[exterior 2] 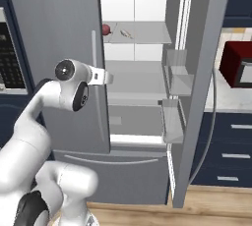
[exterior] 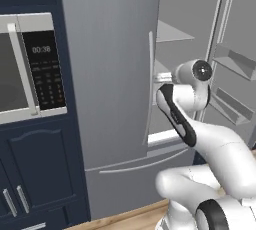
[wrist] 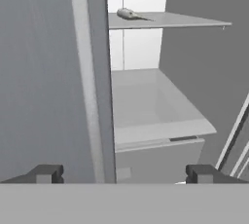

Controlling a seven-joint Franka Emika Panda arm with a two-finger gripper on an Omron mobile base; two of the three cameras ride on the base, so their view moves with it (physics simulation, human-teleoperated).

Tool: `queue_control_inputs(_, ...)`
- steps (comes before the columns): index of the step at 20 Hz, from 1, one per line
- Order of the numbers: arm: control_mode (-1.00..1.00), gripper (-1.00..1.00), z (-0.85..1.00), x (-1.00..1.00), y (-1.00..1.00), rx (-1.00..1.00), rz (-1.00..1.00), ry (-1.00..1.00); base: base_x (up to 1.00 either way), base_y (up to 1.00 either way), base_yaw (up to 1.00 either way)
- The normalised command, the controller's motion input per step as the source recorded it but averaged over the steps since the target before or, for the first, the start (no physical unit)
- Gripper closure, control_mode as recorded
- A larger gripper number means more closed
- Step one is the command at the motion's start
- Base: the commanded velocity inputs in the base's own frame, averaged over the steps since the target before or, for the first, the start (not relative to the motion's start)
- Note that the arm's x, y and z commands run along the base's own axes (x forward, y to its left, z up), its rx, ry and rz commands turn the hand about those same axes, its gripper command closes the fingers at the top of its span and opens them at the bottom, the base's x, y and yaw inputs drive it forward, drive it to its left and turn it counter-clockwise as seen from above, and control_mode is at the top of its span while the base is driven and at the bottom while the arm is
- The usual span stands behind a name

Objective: Open the fridge, remove the kiwi, onion, and fish, and place them on any counter.

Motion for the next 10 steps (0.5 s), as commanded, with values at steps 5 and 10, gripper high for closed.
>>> queue_control_inputs(5, -1.0, -1.0, 0.0, 0.46, 0.43, 0.01, 0.21, 0.07, 0.0, 0.0, 0.0)
queue_control_inputs(10, -1.0, -1.0, 0.0, 0.96, 0.09, 0.0, 0.04, 0.14, 0.0, 0.0, 0.0)
